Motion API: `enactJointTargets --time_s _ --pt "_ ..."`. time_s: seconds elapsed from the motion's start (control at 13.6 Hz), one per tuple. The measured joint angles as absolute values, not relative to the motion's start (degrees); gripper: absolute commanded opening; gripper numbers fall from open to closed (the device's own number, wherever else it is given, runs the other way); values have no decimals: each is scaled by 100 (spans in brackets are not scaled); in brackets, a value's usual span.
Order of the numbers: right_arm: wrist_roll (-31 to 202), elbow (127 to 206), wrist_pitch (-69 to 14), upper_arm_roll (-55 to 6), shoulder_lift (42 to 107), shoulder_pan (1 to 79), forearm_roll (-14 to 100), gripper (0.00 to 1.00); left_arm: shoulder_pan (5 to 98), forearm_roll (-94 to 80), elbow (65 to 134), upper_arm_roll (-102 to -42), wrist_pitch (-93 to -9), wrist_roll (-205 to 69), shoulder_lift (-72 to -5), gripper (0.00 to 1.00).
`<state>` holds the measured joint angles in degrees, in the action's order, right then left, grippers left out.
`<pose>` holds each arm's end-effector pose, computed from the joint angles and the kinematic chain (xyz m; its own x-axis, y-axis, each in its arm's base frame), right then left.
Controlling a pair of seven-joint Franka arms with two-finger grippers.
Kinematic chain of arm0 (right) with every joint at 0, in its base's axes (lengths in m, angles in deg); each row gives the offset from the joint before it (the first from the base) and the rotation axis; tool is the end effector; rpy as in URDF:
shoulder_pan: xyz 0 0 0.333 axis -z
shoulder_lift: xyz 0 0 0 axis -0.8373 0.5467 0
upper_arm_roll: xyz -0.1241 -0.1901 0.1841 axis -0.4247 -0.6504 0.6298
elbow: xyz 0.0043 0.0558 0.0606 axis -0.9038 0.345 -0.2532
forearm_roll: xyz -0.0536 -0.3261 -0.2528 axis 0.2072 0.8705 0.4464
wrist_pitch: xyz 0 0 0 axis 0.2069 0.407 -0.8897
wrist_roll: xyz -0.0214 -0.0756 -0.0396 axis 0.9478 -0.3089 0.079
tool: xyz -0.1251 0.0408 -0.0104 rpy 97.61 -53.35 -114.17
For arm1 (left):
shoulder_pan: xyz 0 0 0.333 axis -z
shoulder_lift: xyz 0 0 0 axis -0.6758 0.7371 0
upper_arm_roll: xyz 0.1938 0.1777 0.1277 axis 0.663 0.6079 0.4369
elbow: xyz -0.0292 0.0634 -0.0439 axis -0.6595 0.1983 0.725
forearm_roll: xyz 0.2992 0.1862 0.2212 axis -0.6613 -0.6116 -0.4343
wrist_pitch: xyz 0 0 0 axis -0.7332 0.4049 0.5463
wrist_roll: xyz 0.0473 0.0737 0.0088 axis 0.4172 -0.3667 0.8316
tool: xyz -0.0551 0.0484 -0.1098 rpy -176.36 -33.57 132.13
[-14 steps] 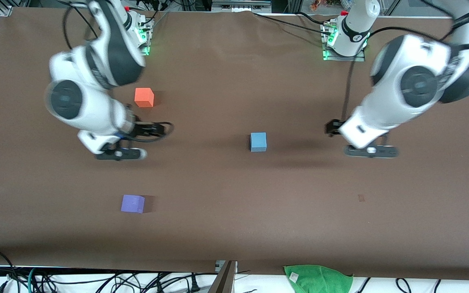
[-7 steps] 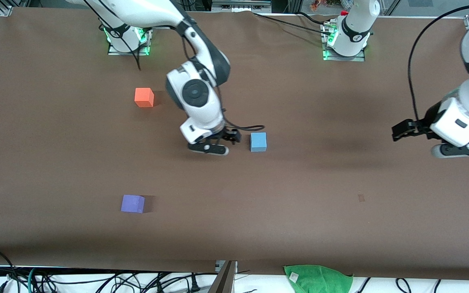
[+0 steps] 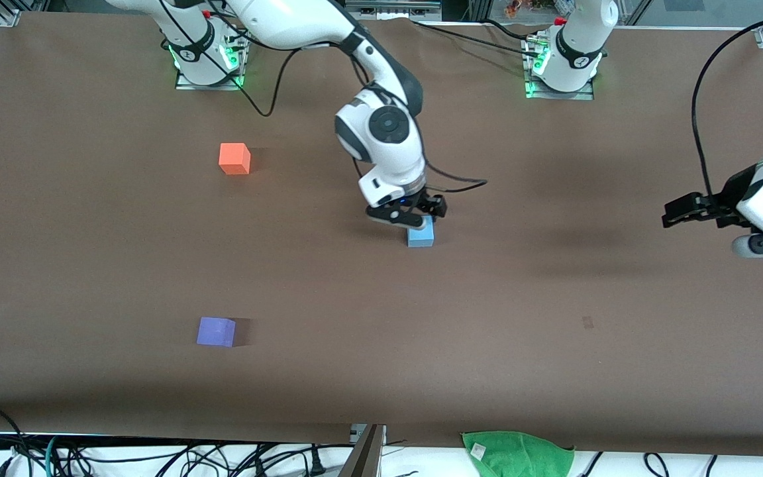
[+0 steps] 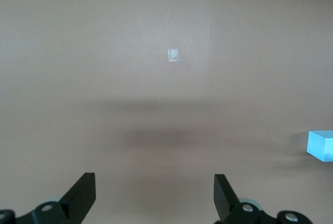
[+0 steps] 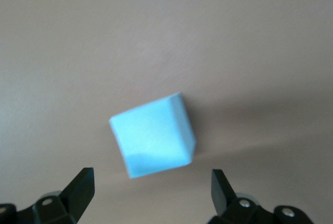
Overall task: Place blue block between orange and purple blocks
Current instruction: 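Grasp the blue cube with the right gripper while the left gripper withdraws, then carry the light-blue cube with the right gripper toward the orange cube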
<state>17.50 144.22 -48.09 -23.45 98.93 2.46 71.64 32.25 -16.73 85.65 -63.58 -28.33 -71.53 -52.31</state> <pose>0.4830 0.5996 0.1974 0.9575 -0.2853 0.0414 -0.2708 -0.9392 -0.2110 0.6342 0.0133 0.4936 0.9965 0.0538 -0.0637 0.0554 -0.9982 0.0239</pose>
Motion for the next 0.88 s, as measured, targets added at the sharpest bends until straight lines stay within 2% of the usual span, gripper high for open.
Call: enactJointTargets --time_s 0.15,0.44,0.88 --pt "1693 14268 -4908 -2376 10122 104 7426 99 3658 -1612 8789 -5913 -2794 -7178 -5515 100" --pt "1693 14211 -4912 -2386 10295 96 8085 99 4023 -1611 9544 -5846 -2821 -7163 -6235 100" --pt "1733 14158 -4912 -2408 10301 96 8140 99 4011 -1611 9691 -5750 -2864 -7179 -6296 100"
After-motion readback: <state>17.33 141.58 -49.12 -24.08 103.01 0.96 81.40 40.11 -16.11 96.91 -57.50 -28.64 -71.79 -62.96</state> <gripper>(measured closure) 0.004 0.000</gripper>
